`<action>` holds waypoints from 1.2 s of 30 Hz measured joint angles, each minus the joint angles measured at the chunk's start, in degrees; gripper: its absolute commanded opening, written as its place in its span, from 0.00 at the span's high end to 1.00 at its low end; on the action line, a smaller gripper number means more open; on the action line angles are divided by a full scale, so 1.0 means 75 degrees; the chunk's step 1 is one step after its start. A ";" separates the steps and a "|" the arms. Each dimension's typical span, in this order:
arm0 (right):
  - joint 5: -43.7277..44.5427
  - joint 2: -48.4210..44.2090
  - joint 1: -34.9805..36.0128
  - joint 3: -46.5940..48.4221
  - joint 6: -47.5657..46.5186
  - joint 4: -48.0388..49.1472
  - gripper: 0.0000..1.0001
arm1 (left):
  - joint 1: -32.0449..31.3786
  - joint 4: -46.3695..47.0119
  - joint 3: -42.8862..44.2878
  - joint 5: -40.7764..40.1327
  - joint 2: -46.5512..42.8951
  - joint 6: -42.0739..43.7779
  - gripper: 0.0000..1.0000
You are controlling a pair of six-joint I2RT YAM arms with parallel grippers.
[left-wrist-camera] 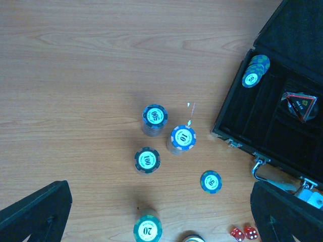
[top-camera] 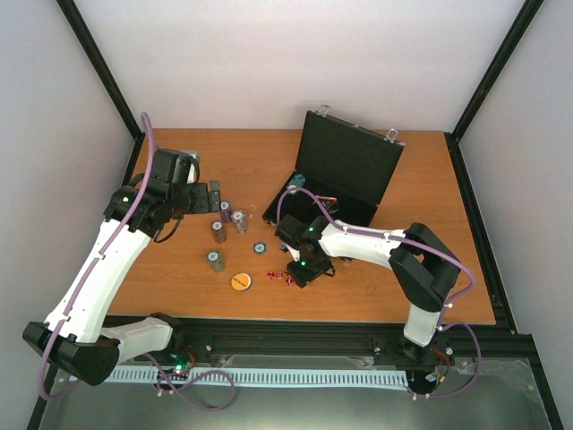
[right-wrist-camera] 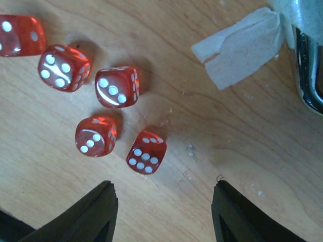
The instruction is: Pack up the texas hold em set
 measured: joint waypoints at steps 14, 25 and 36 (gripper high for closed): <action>-0.0041 0.0472 0.0000 0.0015 -0.0157 0.0338 0.54 | 0.0000 0.0038 -0.0029 0.0000 -0.0015 -0.0105 0.00; -0.0184 0.0697 0.0003 0.0294 -0.0251 0.0367 0.91 | 0.0000 0.0038 -0.0029 0.0000 -0.0015 -0.0105 0.00; 0.0020 0.0664 0.0006 0.0516 -0.0303 -0.0032 0.94 | 0.0000 0.0038 -0.0032 0.0000 -0.0015 -0.0102 0.00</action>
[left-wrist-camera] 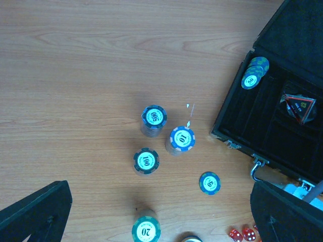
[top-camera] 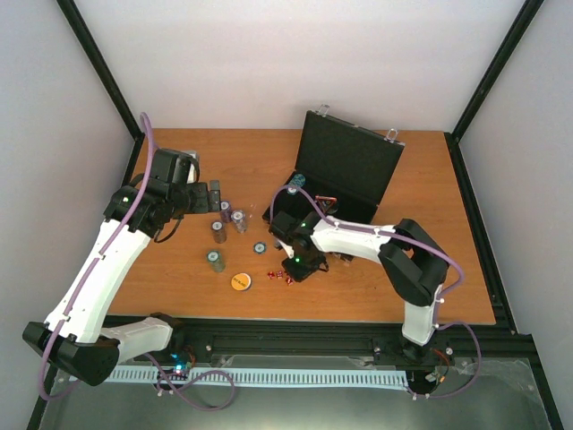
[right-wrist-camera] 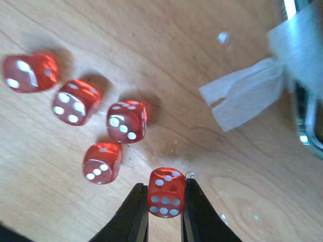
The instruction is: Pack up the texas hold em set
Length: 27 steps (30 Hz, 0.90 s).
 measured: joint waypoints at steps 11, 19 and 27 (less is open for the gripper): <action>0.0927 -0.0478 -0.0985 0.1906 0.0035 -0.0673 0.96 | 0.0000 0.0038 -0.0032 0.0006 0.0000 0.0000 0.00; 0.1600 0.0455 -0.2256 0.2550 0.0662 -0.0221 0.96 | 0.0000 0.0055 -0.0035 0.0006 0.0000 -0.0003 0.00; 0.1725 0.1469 -0.2279 0.2926 0.1241 0.0172 0.97 | 0.0000 0.0052 -0.0122 -0.0009 0.0000 -0.0009 0.00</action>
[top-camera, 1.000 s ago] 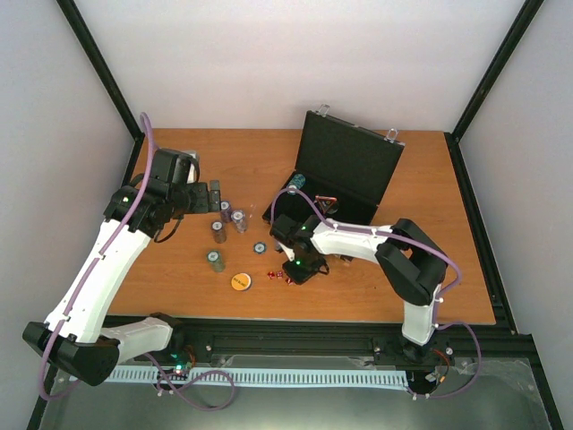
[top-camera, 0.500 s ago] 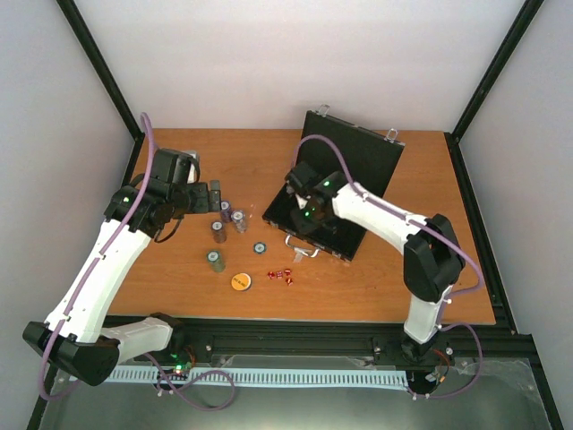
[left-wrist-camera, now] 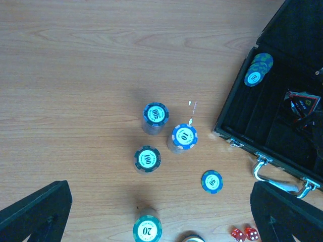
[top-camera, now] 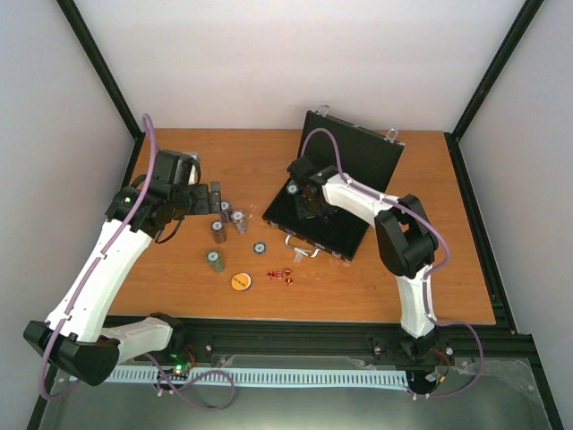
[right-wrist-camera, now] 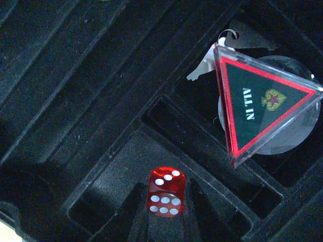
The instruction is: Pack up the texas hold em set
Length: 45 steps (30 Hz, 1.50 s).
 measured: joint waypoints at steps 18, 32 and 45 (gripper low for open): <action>0.0026 0.0580 -0.0271 0.0140 0.0289 0.0536 0.97 | 0.0000 0.0003 -0.0114 -0.0044 0.0125 0.0000 0.00; 0.0032 0.0935 -0.0393 0.0702 0.0353 0.0635 0.97 | 0.0000 0.0006 -0.0114 -0.0044 0.0306 0.0003 0.00; -0.0087 0.1037 -0.0428 0.0825 0.0603 0.0702 0.97 | 0.0000 0.0006 -0.0114 -0.0047 0.0318 0.0006 0.00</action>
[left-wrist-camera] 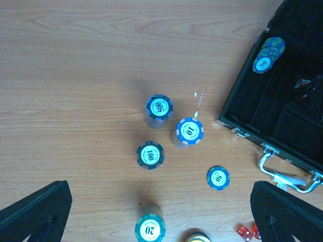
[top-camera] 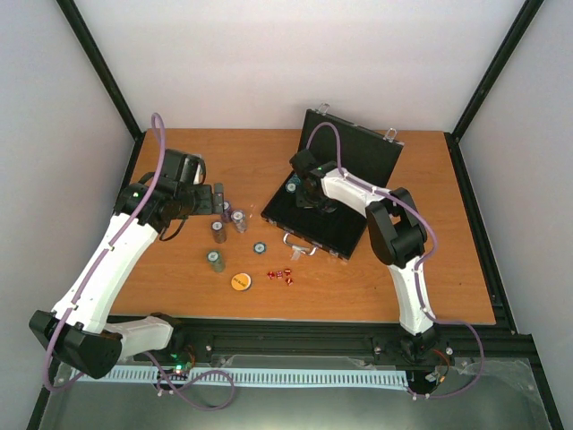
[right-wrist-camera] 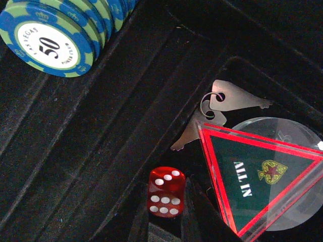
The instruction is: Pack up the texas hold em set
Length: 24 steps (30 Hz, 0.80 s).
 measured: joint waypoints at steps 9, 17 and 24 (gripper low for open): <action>0.0023 -0.0207 0.0000 -0.0393 0.0096 0.0315 0.97 | 0.0000 0.0003 0.0000 0.0003 0.0000 -0.0003 0.00; 0.0073 -0.0341 0.0003 -0.0697 0.0233 0.0568 0.97 | 0.0000 0.0003 -0.0003 0.0006 0.0000 -0.0003 0.00; 0.0093 -0.0332 0.0009 -0.0694 0.0379 0.0603 0.96 | 0.0000 0.0000 -0.0003 0.0006 0.0000 -0.0003 0.00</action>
